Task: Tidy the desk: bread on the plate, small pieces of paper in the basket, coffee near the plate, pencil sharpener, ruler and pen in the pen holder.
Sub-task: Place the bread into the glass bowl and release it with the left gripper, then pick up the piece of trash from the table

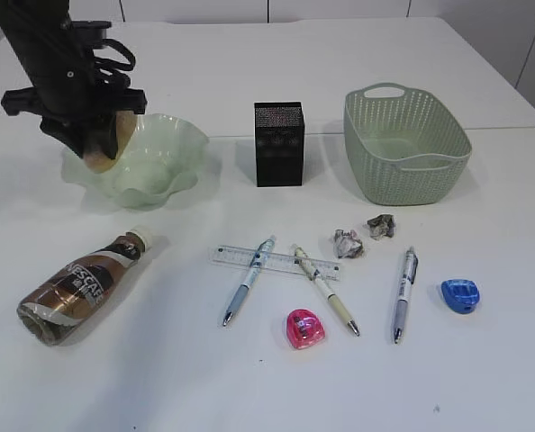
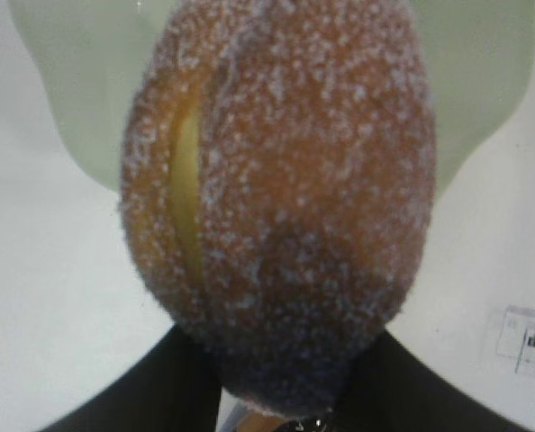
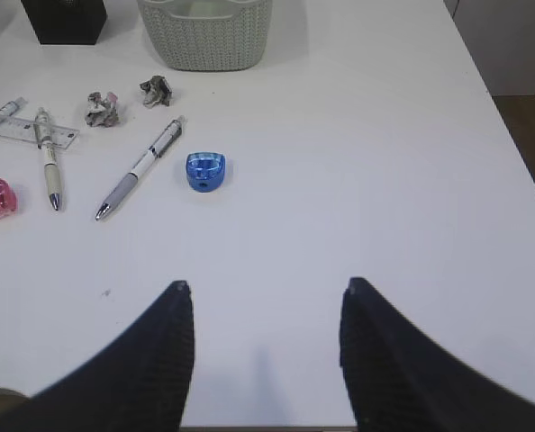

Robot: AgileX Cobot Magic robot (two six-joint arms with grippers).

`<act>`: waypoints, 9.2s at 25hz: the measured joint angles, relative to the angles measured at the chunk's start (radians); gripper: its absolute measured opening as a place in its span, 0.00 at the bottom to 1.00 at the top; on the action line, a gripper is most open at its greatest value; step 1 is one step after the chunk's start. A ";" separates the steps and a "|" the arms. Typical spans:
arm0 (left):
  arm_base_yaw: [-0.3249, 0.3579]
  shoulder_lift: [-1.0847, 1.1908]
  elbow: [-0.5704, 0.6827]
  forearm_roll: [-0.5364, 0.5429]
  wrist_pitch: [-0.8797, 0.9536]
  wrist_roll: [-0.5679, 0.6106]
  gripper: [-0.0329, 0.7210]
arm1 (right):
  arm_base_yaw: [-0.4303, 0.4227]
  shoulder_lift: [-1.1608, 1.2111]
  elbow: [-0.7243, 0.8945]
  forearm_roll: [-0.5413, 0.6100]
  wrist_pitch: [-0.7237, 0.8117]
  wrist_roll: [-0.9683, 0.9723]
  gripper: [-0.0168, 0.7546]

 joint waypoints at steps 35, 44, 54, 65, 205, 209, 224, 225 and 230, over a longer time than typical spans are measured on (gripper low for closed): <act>0.050 0.304 -0.297 -0.050 0.028 0.080 0.34 | 0.000 0.000 0.000 0.000 -0.004 0.000 0.56; 0.050 0.304 -0.297 -0.052 0.026 0.080 0.48 | 0.000 0.000 0.000 0.000 -0.004 0.000 0.56; 0.052 0.304 -0.297 -0.053 0.026 0.081 0.73 | 0.000 0.000 0.000 0.000 -0.004 0.000 0.56; 0.052 0.304 -0.307 -0.053 0.056 0.090 0.82 | 0.000 0.000 0.000 0.000 -0.004 0.000 0.56; -0.164 -1.201 1.156 -0.211 -0.349 0.235 0.69 | 0.187 2.107 -1.179 0.139 -0.115 -0.117 0.55; -0.164 -1.193 1.156 -0.227 -0.365 0.235 0.69 | 0.194 2.150 -1.189 0.137 -0.115 -0.114 0.55; -0.164 -1.193 1.156 -0.247 -0.371 0.235 0.69 | 0.194 2.194 -1.190 0.116 -0.208 -0.091 0.55; -0.164 -1.193 1.156 -0.247 -0.371 0.235 0.69 | 0.194 2.195 -1.190 0.113 -0.208 -0.091 0.55; -0.164 -1.193 1.156 -0.249 -0.371 0.235 0.68 | 0.194 2.195 -1.190 0.099 -0.208 -0.086 0.55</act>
